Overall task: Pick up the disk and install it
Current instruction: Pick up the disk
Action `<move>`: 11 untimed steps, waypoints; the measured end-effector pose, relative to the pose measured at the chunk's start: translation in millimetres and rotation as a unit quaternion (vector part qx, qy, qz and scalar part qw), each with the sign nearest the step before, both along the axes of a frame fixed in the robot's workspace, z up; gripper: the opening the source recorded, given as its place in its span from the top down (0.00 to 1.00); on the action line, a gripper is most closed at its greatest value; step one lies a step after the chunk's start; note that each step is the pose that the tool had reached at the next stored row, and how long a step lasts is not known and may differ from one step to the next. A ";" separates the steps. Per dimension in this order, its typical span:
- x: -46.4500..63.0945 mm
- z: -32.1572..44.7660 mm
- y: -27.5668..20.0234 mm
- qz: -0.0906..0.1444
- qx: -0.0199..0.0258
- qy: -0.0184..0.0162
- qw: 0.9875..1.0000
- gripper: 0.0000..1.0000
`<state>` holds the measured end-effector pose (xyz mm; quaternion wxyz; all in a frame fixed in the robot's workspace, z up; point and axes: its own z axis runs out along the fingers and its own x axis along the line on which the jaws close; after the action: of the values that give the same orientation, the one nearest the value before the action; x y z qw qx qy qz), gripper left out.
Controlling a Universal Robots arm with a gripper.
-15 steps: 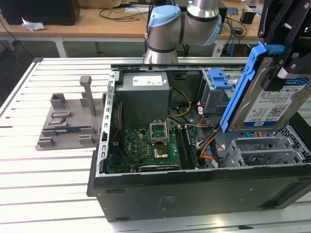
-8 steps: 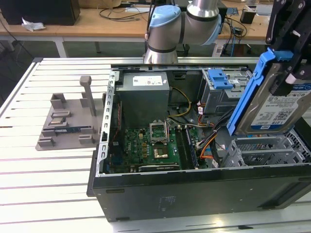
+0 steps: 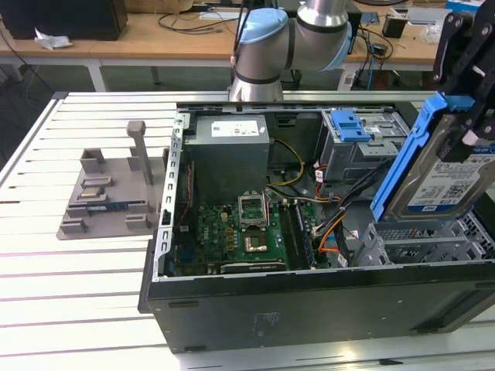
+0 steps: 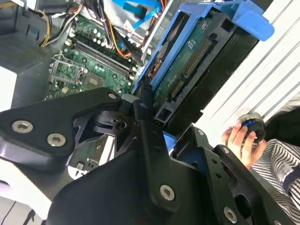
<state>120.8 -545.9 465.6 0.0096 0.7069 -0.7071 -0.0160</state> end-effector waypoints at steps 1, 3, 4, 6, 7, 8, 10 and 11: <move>2.0 -1.7 0.7 0.000 0.000 0.000 1.000 0.63; 6.9 -5.9 2.2 0.000 -0.001 0.001 1.000 0.63; 8.7 -7.5 2.6 0.000 -0.002 0.001 1.000 0.63; 13.4 -10.2 2.7 0.000 -0.002 0.001 1.000 0.63; 14.2 -10.4 2.7 0.000 -0.002 0.001 1.000 0.63; 14.2 -10.4 2.7 0.000 -0.002 0.001 1.000 0.63; 14.3 -10.6 2.7 0.000 -0.002 0.001 1.000 0.63; 14.3 -10.6 2.7 0.000 -0.002 0.001 1.000 0.63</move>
<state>135.2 -543.2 455.0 0.0114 0.7068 -0.7071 -0.0152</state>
